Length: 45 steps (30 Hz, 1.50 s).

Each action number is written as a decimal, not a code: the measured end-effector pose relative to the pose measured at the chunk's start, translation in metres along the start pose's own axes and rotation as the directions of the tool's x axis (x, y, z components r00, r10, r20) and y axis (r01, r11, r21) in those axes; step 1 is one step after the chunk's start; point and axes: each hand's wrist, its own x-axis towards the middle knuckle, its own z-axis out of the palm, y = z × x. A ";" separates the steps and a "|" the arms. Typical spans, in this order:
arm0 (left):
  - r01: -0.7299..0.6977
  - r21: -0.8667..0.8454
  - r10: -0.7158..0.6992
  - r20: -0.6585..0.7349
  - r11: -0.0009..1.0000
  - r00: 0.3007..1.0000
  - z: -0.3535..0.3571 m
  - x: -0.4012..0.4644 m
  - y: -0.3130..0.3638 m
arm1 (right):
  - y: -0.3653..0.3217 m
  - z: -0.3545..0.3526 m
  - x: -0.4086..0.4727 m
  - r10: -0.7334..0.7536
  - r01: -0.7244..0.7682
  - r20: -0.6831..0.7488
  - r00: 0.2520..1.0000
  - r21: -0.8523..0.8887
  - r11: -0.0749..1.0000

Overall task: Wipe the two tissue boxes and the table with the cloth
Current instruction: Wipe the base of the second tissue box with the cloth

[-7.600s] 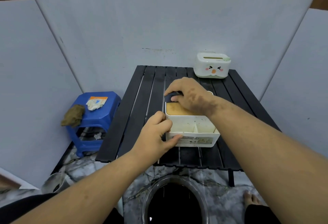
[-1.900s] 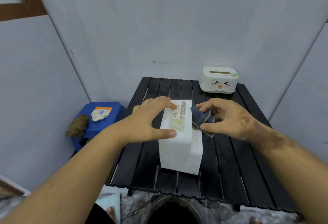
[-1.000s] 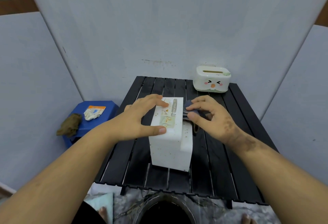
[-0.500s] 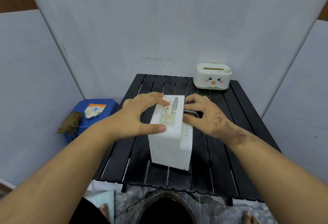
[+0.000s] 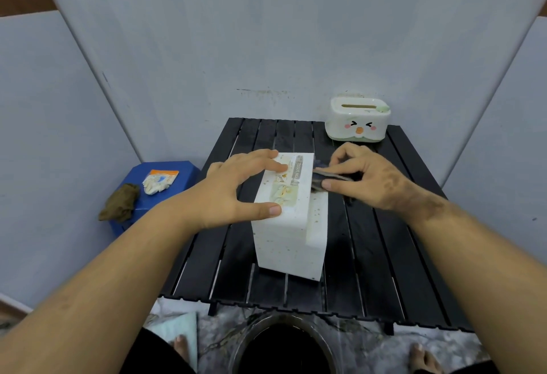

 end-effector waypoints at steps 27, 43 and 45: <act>-0.005 0.008 0.006 -0.012 1.000 1.000 0.001 -0.002 0.003 | -0.021 0.026 -0.004 -0.066 0.069 0.062 0.996 -0.043 0.997; -0.010 -0.029 0.011 0.003 1.000 1.000 0.004 -0.002 0.001 | -0.006 0.001 -0.006 0.024 -0.023 -0.023 0.999 0.031 0.999; -0.006 -0.032 0.006 -0.005 0.999 1.000 0.004 -0.002 0.002 | -0.011 0.016 -0.002 0.016 -0.013 -0.087 0.996 0.042 0.999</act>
